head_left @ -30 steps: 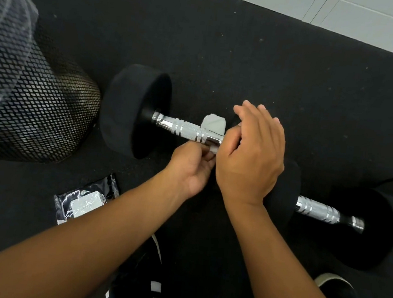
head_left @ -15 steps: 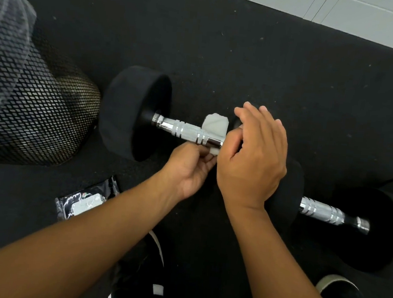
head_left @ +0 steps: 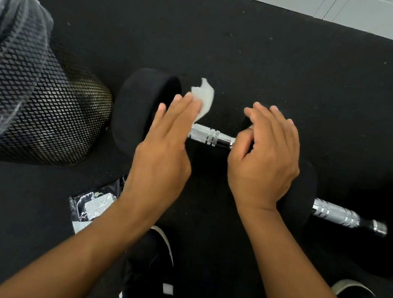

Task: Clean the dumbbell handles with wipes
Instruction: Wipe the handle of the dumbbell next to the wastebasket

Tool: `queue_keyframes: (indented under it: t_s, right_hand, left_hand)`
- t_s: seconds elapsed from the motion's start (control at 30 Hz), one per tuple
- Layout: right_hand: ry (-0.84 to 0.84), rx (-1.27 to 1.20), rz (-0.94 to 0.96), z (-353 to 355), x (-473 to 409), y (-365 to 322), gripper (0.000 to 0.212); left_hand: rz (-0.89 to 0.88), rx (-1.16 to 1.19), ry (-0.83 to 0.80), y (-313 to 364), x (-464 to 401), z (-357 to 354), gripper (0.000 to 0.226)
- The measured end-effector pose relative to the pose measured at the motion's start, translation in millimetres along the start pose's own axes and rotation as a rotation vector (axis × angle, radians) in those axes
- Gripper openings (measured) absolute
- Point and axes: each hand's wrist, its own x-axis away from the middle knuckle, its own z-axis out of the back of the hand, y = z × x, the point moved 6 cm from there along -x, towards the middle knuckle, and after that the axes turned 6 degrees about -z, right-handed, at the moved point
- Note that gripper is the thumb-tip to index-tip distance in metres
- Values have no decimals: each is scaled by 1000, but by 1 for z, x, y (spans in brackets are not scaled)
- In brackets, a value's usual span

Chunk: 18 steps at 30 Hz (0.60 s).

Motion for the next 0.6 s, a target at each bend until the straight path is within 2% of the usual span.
queue_keyframes:
  t_s: [0.1,0.17,0.6]
  right_hand:
    - [-13,7,4,0,0,0,31]
    - [-16,10,5,-1,-1,0,32]
    - [-29,16,2,-1,-2,0,31]
  left_hand:
    - [-86,-224,-249,-11,-4,-36,68]
    - [-119,-310,-322,-18,3,-54,65]
    - [-187,-221,-285,-27,11,-64,68]
